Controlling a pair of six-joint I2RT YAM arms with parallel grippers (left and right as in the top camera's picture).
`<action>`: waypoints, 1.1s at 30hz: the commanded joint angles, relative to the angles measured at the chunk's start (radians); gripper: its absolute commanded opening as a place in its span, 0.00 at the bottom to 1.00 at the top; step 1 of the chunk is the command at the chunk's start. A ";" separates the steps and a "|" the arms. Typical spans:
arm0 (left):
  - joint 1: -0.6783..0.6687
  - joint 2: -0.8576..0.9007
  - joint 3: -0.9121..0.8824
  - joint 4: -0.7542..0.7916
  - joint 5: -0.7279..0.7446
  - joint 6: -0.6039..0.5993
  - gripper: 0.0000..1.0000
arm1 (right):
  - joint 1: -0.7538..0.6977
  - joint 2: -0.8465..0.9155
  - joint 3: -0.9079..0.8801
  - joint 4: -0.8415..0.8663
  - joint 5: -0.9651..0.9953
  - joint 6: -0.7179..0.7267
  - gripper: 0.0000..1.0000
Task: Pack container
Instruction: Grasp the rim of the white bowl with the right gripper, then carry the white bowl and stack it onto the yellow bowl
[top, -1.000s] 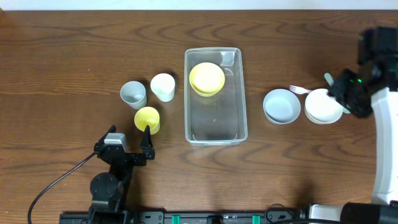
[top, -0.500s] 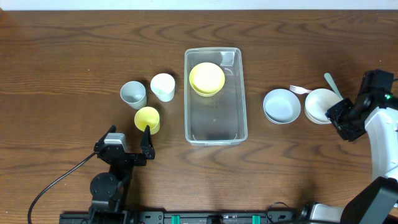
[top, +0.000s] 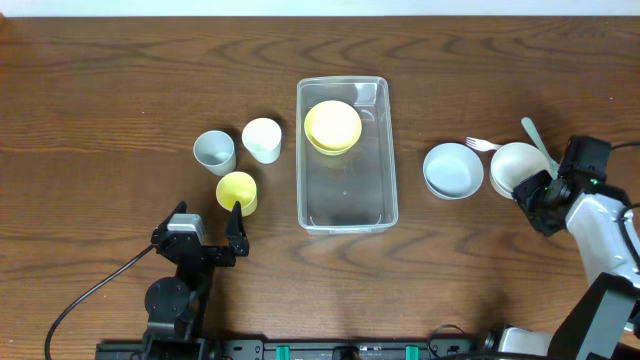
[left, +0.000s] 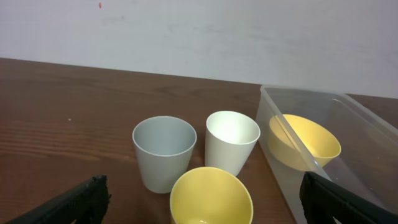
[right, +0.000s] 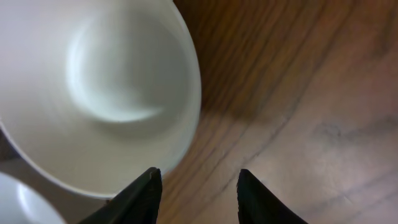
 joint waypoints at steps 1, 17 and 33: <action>0.005 -0.005 -0.026 -0.019 0.004 0.014 0.98 | -0.007 -0.001 -0.047 0.056 0.016 0.004 0.41; 0.005 -0.005 -0.026 -0.019 0.004 0.014 0.98 | -0.007 0.096 -0.101 0.222 0.034 -0.022 0.01; 0.005 -0.005 -0.026 -0.019 0.003 0.014 0.98 | -0.007 0.006 0.174 0.032 0.000 -0.135 0.01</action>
